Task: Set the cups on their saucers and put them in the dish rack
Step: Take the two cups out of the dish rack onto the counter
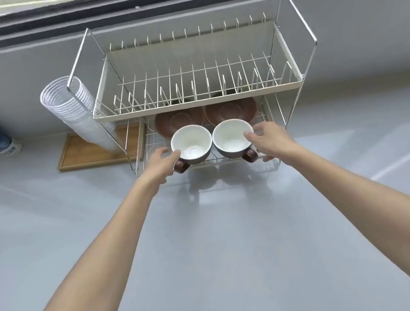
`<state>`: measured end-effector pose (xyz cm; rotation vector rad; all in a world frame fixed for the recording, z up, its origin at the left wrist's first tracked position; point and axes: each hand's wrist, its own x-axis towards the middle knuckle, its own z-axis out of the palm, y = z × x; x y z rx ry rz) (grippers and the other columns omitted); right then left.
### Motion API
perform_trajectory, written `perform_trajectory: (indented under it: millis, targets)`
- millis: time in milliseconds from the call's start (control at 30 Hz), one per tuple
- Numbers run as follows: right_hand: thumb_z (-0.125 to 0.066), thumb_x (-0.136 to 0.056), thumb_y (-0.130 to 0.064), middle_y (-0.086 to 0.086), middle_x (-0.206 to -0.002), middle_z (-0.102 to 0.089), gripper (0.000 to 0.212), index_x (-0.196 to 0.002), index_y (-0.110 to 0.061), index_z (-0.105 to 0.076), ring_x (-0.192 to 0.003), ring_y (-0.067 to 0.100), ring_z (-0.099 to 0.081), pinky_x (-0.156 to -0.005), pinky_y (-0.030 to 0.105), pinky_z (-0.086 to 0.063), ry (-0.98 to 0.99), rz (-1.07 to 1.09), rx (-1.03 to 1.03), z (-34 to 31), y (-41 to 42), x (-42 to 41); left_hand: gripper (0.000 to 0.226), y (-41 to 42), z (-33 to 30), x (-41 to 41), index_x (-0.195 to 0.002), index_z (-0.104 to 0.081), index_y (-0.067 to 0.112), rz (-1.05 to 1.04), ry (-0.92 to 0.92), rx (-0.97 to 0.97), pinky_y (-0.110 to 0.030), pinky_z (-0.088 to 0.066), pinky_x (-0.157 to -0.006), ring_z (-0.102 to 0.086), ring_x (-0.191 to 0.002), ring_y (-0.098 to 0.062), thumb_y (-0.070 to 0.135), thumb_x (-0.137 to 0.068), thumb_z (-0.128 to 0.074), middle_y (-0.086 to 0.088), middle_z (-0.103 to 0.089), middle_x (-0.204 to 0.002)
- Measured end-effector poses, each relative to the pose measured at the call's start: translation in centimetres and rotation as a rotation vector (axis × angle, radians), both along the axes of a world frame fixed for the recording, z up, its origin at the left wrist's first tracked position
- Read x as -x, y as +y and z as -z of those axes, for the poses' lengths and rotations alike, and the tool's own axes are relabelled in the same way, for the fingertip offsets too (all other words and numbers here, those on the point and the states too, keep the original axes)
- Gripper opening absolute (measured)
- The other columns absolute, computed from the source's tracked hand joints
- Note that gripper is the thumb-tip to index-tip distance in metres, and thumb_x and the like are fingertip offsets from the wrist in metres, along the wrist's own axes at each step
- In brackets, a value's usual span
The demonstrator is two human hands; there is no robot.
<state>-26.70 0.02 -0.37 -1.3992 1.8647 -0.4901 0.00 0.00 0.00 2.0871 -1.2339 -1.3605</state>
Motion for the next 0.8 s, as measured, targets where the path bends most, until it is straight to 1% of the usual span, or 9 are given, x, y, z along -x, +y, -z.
perform_trajectory:
  millis: [67, 100, 167, 267, 333, 400, 500, 667, 800]
  targets:
    - [-0.054, -0.094, -0.038, -0.015, -0.077, -0.056, 0.039, -0.125, -0.014, -0.062, -0.077, 0.011, -0.065, -0.06, 0.041, -0.065, -0.067, 0.067, -0.015, 0.5, -0.4, 0.0, 0.055, -0.6, 0.4, 0.3, -0.148, -0.044, 0.023, -0.03, -0.005, 0.022, -0.04, -0.049, -0.091, -0.067, -0.111, -0.029, 0.04, -0.097, -0.056, -0.006, -0.064, -0.118]
    - [-0.055, -0.094, -0.036, -0.015, -0.078, -0.055, 0.041, -0.129, -0.014, -0.059, -0.077, 0.01, -0.064, -0.056, 0.038, -0.064, -0.089, 0.086, -0.029, 0.8, -0.5, -0.1, 0.053, -0.9, 0.7, 0.4, -0.147, -0.047, 0.022, -0.034, 0.003, 0.01, -0.04, -0.051, -0.091, -0.068, -0.105, -0.028, 0.038, -0.097, -0.056, -0.006, -0.065, -0.114]
    - [-0.055, -0.094, -0.032, -0.011, -0.083, -0.057, 0.045, -0.136, -0.016, -0.055, -0.081, 0.016, -0.066, -0.052, 0.036, -0.063, -0.134, 0.11, -0.071, 1.3, -0.8, -0.2, 0.05, -1.3, 1.2, 0.7, -0.145, -0.049, 0.021, -0.033, 0.04, -0.019, -0.038, -0.054, -0.084, -0.066, -0.094, -0.025, 0.035, -0.097, -0.056, -0.006, -0.064, -0.11]
    - [-0.053, -0.093, -0.023, 0.002, -0.091, -0.066, 0.045, -0.138, -0.017, -0.053, -0.083, 0.022, -0.07, -0.055, 0.038, -0.063, -0.226, 0.143, -0.131, 1.9, -1.4, -0.2, 0.048, -2.0, 1.7, 1.0, -0.142, -0.05, 0.017, -0.05, 0.076, -0.024, -0.032, -0.056, -0.065, -0.063, -0.088, -0.025, 0.032, -0.097, -0.058, -0.01, -0.061, -0.104]
    - [-0.048, -0.091, -0.015, 0.007, -0.082, -0.07, 0.044, -0.134, -0.017, -0.054, -0.072, 0.022, -0.074, -0.056, 0.035, -0.063, -0.301, 0.151, -0.183, 2.2, -1.7, -0.3, 0.044, -2.2, 2.1, 1.0, -0.14, -0.052, 0.015, -0.069, 0.093, -0.029, -0.031, -0.057, -0.06, -0.064, -0.082, -0.025, 0.027, -0.097, -0.057, -0.011, -0.062, -0.101]
    - [-0.042, -0.088, -0.011, 0.01, -0.076, -0.07, 0.043, -0.129, -0.015, -0.054, -0.064, 0.021, -0.076, -0.051, 0.029, -0.059, -0.362, 0.148, -0.217, 2.5, -1.8, -0.4, 0.042, -2.3, 2.4, 1.1, -0.138, -0.052, 0.015, -0.091, 0.113, -0.033, -0.031, -0.059, -0.06, -0.065, -0.072, -0.023, 0.019, -0.096, -0.056, -0.011, -0.066, -0.095]
    - [-0.038, -0.086, -0.008, 0.017, -0.081, -0.07, 0.045, -0.127, -0.012, -0.054, -0.066, 0.023, -0.078, -0.046, 0.026, -0.056, -0.413, 0.164, -0.219, 2.7, -1.9, -0.4, 0.044, -2.4, 2.7, 0.9, -0.135, -0.054, 0.015, -0.125, 0.131, -0.033, -0.029, -0.061, -0.055, -0.067, -0.064, -0.022, 0.013, -0.091, -0.054, -0.01, -0.067, -0.083]
    - [-0.038, -0.089, -0.007, 0.02, -0.079, -0.067, 0.043, -0.13, -0.007, -0.051, -0.066, 0.026, -0.077, -0.046, 0.027, -0.056, -0.472, 0.204, -0.18, 3.1, -1.6, -0.7, 0.049, -1.9, 2.7, 1.4, -0.138, -0.051, 0.019, -0.175, 0.15, -0.003, -0.037, -0.063, -0.061, -0.067, -0.073, -0.031, 0.012, -0.09, -0.056, -0.015, -0.067, -0.091]
    - [-0.039, -0.09, -0.006, 0.016, -0.07, -0.066, 0.036, -0.124, -0.009, -0.051, -0.061, 0.024, -0.076, -0.046, 0.029, -0.058, -0.494, 0.256, -0.145, 2.8, -0.5, -0.8, 0.053, -0.9, 2.5, 1.8, -0.14, -0.049, 0.023, -0.207, 0.142, 0.032, -0.041, -0.064, -0.065, -0.067, -0.071, -0.03, 0.014, -0.089, -0.057, -0.016, -0.066, -0.095]
